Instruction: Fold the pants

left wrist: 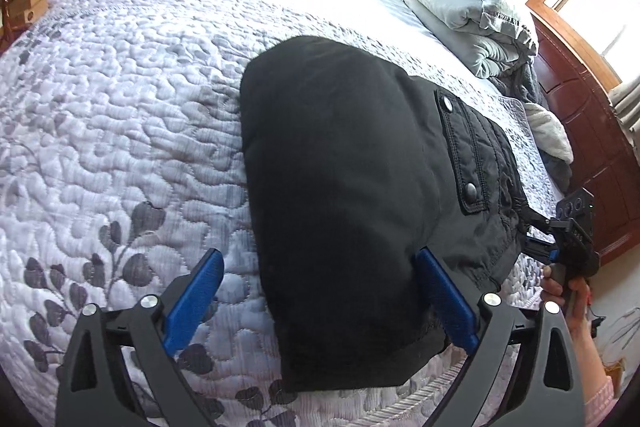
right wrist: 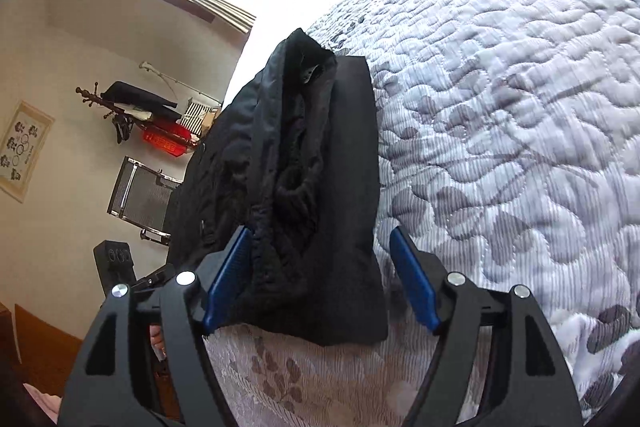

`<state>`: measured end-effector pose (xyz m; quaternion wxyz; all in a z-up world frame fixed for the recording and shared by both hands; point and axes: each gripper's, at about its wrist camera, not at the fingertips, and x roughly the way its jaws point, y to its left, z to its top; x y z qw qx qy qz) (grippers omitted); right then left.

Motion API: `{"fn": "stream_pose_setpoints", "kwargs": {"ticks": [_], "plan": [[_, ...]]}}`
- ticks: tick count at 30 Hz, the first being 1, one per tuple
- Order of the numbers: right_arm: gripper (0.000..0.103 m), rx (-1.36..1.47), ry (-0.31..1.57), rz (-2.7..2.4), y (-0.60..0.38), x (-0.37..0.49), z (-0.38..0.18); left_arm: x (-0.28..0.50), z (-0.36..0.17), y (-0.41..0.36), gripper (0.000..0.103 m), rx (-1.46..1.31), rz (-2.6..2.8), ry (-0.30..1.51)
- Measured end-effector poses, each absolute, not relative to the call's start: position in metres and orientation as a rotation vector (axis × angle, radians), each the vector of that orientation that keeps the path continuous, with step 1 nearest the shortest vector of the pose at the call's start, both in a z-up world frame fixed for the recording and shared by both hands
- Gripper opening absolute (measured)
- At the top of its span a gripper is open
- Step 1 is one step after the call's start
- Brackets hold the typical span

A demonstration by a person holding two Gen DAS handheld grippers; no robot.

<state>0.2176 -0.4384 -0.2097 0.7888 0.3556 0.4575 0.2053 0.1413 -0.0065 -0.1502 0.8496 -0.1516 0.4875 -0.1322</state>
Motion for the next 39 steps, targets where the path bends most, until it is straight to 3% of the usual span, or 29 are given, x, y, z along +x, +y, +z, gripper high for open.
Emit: {"fn": "stream_pose_setpoints", "kwargs": {"ticks": [8, 11, 24, 39], "plan": [[0.072, 0.649, 0.967, 0.217, -0.459, 0.166, -0.186, 0.101, -0.123, 0.006, 0.099, -0.279, -0.117, 0.956], [0.085, 0.531, 0.958, 0.149, -0.444, 0.146, -0.169, 0.086, -0.115, 0.002, 0.099, -0.24, -0.098, 0.939], [0.096, 0.29, 0.982, -0.022, -0.366, 0.086, -0.138, 0.028, -0.112, -0.036, 0.099, -0.146, -0.052, 1.0], [0.097, 0.205, 0.883, 0.067, -0.307, 0.032, -0.067, -0.026, -0.061, -0.043, 0.099, -0.096, -0.043, 0.909]]}}
